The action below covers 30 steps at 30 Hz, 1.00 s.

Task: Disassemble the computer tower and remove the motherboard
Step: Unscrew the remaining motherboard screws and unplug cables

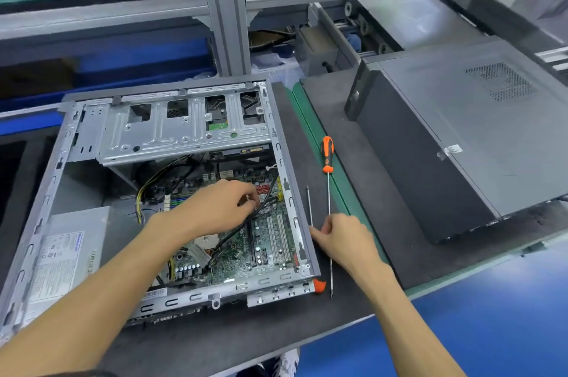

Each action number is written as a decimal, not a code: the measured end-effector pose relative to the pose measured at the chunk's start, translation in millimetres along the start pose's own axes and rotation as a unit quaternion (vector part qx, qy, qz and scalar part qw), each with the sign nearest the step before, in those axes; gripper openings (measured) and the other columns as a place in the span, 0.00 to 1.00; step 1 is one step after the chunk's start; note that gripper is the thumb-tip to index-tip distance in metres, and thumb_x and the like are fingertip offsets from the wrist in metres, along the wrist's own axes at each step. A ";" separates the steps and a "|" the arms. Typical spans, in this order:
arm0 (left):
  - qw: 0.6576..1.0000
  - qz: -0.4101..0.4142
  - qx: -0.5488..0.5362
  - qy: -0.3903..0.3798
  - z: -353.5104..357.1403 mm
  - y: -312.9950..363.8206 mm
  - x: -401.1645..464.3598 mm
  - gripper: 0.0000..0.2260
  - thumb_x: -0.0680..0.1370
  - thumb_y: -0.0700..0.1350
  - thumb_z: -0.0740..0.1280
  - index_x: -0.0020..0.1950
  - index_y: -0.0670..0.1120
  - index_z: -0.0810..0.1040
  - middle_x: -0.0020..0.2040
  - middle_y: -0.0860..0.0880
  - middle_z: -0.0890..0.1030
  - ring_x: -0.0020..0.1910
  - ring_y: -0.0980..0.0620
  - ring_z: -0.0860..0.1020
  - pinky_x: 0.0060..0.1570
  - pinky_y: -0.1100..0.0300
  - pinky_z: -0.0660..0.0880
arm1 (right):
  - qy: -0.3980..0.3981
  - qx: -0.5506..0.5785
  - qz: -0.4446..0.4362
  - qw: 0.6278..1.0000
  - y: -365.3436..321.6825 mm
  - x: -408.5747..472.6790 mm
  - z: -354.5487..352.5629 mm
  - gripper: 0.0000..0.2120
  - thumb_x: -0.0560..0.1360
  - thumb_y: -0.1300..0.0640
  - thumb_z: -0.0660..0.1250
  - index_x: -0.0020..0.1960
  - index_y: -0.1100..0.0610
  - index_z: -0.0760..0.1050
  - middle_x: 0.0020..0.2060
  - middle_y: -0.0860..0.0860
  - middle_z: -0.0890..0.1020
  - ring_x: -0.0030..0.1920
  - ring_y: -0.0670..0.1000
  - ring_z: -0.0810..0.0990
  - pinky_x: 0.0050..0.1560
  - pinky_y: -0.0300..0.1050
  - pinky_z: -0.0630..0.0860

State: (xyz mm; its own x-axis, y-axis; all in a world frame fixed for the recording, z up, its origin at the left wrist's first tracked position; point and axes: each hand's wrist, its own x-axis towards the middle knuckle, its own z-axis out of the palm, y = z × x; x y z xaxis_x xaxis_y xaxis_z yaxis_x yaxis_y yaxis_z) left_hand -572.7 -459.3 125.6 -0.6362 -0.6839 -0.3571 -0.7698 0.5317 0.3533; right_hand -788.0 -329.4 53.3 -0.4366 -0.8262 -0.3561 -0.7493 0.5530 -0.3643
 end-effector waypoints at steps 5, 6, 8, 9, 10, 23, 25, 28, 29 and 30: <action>1.000 -0.006 -0.020 -0.003 -4.8 -0.1 -2.5 0.07 0.82 0.50 0.61 0.53 0.58 0.78 0.46 0.57 0.81 0.27 0.60 0.75 0.32 0.60 0.72 | -0.105 -0.027 -0.030 0.994 -1.8 0.7 -4.6 0.21 0.76 0.38 0.66 0.36 0.53 0.69 0.42 0.55 0.83 0.41 0.57 0.77 0.48 0.49 0.80; 1.000 -0.006 -0.027 -0.003 -7.5 -0.1 -4.3 0.07 0.82 0.50 0.61 0.53 0.58 0.78 0.48 0.56 0.81 0.30 0.57 0.77 0.35 0.58 0.75 | -0.110 -0.027 -0.035 0.993 -2.9 1.6 -6.2 0.20 0.77 0.39 0.64 0.36 0.53 0.67 0.41 0.54 0.81 0.41 0.57 0.76 0.48 0.50 0.79; 0.999 -0.004 -0.038 0.000 -14.1 -0.6 -8.4 0.07 0.82 0.50 0.61 0.54 0.58 0.78 0.51 0.57 0.80 0.31 0.55 0.78 0.39 0.53 0.79 | -0.096 -0.004 -0.042 0.994 -5.4 2.7 -10.9 0.19 0.80 0.41 0.61 0.39 0.53 0.65 0.41 0.54 0.79 0.42 0.58 0.76 0.48 0.51 0.78; 0.999 -0.002 -0.043 0.004 -18.4 -1.0 -10.8 0.08 0.82 0.50 0.61 0.54 0.58 0.79 0.51 0.58 0.80 0.29 0.57 0.77 0.39 0.53 0.79 | -0.078 0.022 -0.045 0.996 -6.7 3.7 -15.3 0.18 0.81 0.42 0.61 0.41 0.54 0.65 0.41 0.54 0.79 0.43 0.59 0.77 0.48 0.52 0.78; 0.999 -0.003 -0.051 0.009 -23.1 -1.5 -13.0 0.08 0.82 0.51 0.61 0.54 0.58 0.79 0.49 0.59 0.81 0.27 0.58 0.75 0.38 0.54 0.79 | -0.055 0.055 -0.051 0.996 -8.6 5.6 -21.5 0.17 0.82 0.43 0.61 0.42 0.55 0.64 0.41 0.55 0.79 0.43 0.60 0.78 0.47 0.53 0.77; 0.947 -0.023 -0.100 0.303 -76.8 -47.6 -17.9 0.13 0.77 0.42 0.64 0.59 0.55 0.76 0.55 0.55 0.79 0.53 0.55 0.76 0.55 0.51 0.75 | 0.079 0.373 -0.157 0.911 -105.2 15.1 -142.9 0.04 0.81 0.54 0.55 0.55 0.46 0.65 0.28 0.40 0.78 0.29 0.47 0.73 0.25 0.38 0.67; 0.968 -0.025 -0.024 0.248 -71.9 -60.6 -13.1 0.18 0.78 0.45 0.65 0.69 0.50 0.73 0.64 0.52 0.75 0.64 0.50 0.72 0.66 0.48 0.69 | 0.093 0.363 -0.180 0.909 -118.8 15.8 -145.6 0.06 0.81 0.54 0.63 0.54 0.49 0.66 0.38 0.44 0.82 0.28 0.49 0.73 0.29 0.42 0.70; 0.972 0.001 -0.015 0.236 -62.7 -72.0 -10.5 0.16 0.79 0.50 0.65 0.67 0.53 0.76 0.63 0.55 0.73 0.65 0.53 0.69 0.68 0.51 0.63 | 0.139 0.391 -0.205 0.886 -134.5 17.6 -145.4 0.10 0.76 0.53 0.73 0.54 0.50 0.76 0.34 0.43 0.80 0.25 0.49 0.75 0.28 0.40 0.73; 0.969 0.011 -0.014 0.246 -60.2 -74.9 -10.3 0.15 0.79 0.51 0.65 0.66 0.55 0.77 0.63 0.56 0.73 0.65 0.54 0.68 0.67 0.52 0.61 | 0.148 0.419 -0.209 0.871 -138.7 18.6 -144.8 0.10 0.75 0.54 0.75 0.54 0.50 0.77 0.32 0.43 0.80 0.25 0.49 0.76 0.29 0.40 0.73; 0.967 0.016 -0.012 0.254 -57.8 -77.1 -10.3 0.14 0.79 0.51 0.65 0.65 0.56 0.77 0.63 0.57 0.72 0.65 0.55 0.68 0.66 0.54 0.59 | 0.155 0.448 -0.210 0.855 -142.7 20.4 -144.0 0.11 0.74 0.55 0.75 0.55 0.51 0.79 0.32 0.44 0.80 0.26 0.50 0.76 0.30 0.40 0.74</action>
State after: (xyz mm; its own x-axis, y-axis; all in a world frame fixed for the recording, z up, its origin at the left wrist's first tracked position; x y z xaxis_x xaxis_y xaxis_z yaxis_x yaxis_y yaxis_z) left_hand -503.8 -522.1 152.0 -0.5473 -0.8279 0.1222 -0.7451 0.5485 0.3794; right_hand -761.7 -440.7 222.0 -0.4372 -0.8844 0.1634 -0.2512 -0.0544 -0.9664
